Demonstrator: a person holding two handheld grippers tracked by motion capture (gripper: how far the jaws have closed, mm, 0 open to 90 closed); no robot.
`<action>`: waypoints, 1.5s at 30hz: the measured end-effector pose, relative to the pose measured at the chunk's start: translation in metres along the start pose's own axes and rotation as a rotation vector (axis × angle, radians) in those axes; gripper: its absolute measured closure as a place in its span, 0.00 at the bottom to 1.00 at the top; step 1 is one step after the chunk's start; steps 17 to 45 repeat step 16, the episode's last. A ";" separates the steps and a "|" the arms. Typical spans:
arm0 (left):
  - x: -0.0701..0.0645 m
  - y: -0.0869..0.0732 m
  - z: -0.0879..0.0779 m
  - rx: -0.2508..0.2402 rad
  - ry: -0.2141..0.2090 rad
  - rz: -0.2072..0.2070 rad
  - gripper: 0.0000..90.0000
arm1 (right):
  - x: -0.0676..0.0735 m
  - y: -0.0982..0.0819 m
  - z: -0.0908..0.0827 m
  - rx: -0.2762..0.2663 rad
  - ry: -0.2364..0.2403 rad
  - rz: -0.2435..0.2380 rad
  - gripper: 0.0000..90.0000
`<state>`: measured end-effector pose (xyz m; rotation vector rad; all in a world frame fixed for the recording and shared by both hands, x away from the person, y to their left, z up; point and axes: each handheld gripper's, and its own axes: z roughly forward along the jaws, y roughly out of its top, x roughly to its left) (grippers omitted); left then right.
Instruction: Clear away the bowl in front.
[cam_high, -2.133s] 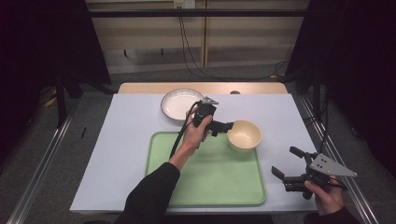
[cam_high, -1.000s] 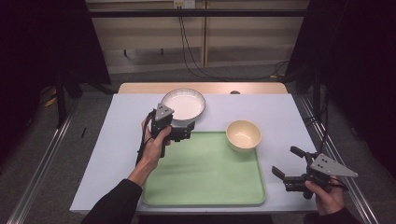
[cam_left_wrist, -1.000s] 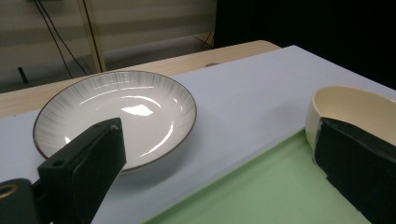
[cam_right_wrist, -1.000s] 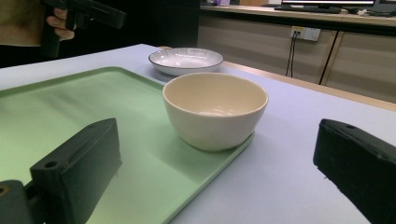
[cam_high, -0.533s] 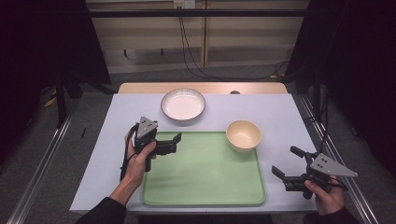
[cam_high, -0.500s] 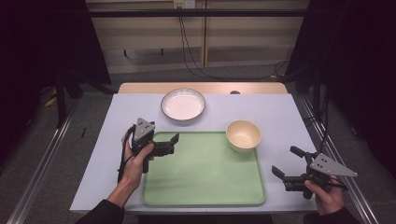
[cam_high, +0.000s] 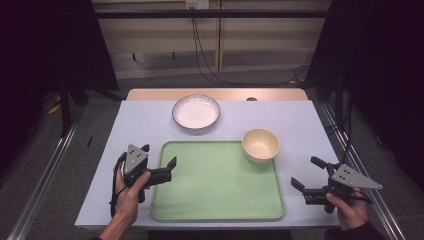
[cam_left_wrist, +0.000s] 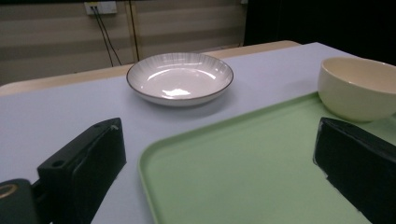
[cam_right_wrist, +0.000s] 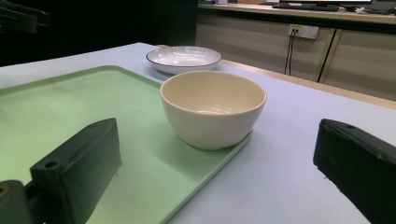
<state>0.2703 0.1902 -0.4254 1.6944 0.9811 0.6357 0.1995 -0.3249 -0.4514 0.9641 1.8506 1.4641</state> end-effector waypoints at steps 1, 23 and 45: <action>0.002 -0.002 -0.003 -0.004 0.011 0.003 0.03 | 0.000 0.000 0.000 0.002 0.000 0.001 0.01; 0.010 -0.017 -0.036 -0.051 0.077 0.011 0.02 | -0.003 -0.002 0.003 0.023 -0.012 0.004 0.01; 0.010 -0.017 -0.036 -0.051 0.077 0.011 0.02 | -0.003 -0.002 0.003 0.023 -0.012 0.004 0.01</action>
